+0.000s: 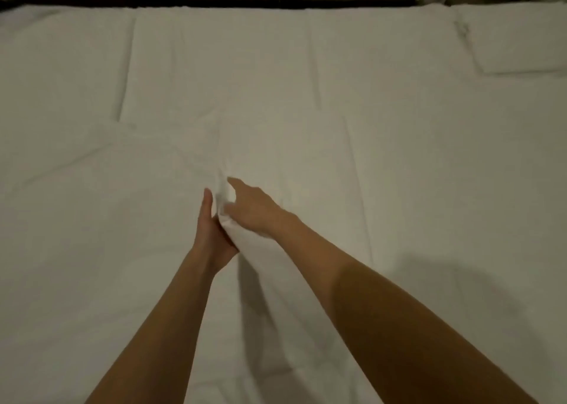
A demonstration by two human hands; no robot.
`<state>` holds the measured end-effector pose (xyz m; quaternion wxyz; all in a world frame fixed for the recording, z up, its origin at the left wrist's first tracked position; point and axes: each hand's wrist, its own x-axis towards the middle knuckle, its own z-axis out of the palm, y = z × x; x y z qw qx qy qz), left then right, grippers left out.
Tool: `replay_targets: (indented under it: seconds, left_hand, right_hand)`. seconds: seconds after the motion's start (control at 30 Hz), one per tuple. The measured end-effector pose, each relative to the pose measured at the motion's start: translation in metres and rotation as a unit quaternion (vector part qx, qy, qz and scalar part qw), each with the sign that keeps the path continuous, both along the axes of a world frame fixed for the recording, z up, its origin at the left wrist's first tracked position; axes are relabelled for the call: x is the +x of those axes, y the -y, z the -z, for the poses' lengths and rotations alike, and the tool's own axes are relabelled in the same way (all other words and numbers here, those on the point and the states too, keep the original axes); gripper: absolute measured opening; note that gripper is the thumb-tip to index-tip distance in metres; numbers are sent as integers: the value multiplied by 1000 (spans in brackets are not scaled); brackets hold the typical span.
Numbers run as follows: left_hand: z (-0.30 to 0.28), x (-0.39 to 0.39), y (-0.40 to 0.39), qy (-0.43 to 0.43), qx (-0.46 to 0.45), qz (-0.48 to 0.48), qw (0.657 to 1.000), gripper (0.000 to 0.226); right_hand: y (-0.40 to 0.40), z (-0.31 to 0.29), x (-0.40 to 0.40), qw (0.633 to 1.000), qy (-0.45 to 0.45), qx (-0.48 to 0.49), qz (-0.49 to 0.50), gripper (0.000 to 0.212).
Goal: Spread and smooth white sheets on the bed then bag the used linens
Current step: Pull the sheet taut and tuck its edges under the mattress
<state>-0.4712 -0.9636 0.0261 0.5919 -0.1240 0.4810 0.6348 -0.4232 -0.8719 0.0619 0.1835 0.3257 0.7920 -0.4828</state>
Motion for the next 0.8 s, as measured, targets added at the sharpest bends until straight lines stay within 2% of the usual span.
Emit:
replay_targets:
  seconds: [0.1, 0.17, 0.23, 0.3, 0.33, 0.4, 0.47, 0.53, 0.6, 0.7, 0.8]
  left_hand:
    - [40, -3, 46, -10, -129, 77, 989, 45]
    - [57, 3, 58, 1, -151, 138, 979, 35]
    - [66, 5, 56, -3, -169, 133, 977, 29]
    - [67, 3, 48, -38, -193, 123, 973, 16]
    - [66, 1, 43, -60, -203, 124, 970, 16]
    - [58, -7, 37, -85, -207, 127, 966, 21]
    - [56, -17, 36, -116, -222, 139, 958, 20]
    - [60, -24, 41, -170, -245, 167, 940, 28]
    - [65, -26, 56, -229, -257, 225, 912, 31]
    - [79, -20, 92, -263, -273, 341, 860, 27]
    - [89, -18, 114, -223, -267, 350, 869, 23]
  right_hand:
    - [32, 38, 20, 992, 113, 26, -56, 66]
    - [44, 54, 45, 979, 170, 67, -87, 67]
    - [48, 57, 65, 971, 190, 96, -113, 63]
    - [43, 46, 72, 959, 212, 117, -148, 51]
    - [40, 39, 72, 952, 228, 123, -161, 45]
    - [35, 30, 67, 952, 246, 82, -165, 42]
    - [45, 30, 61, 963, 235, -32, -127, 42]
    - [72, 40, 58, 962, 223, -142, -63, 36]
    - [104, 54, 59, 951, 228, -205, -31, 33]
    - [139, 74, 72, 943, 239, -224, -66, 38]
    - [139, 87, 82, 971, 179, -153, -39, 31]
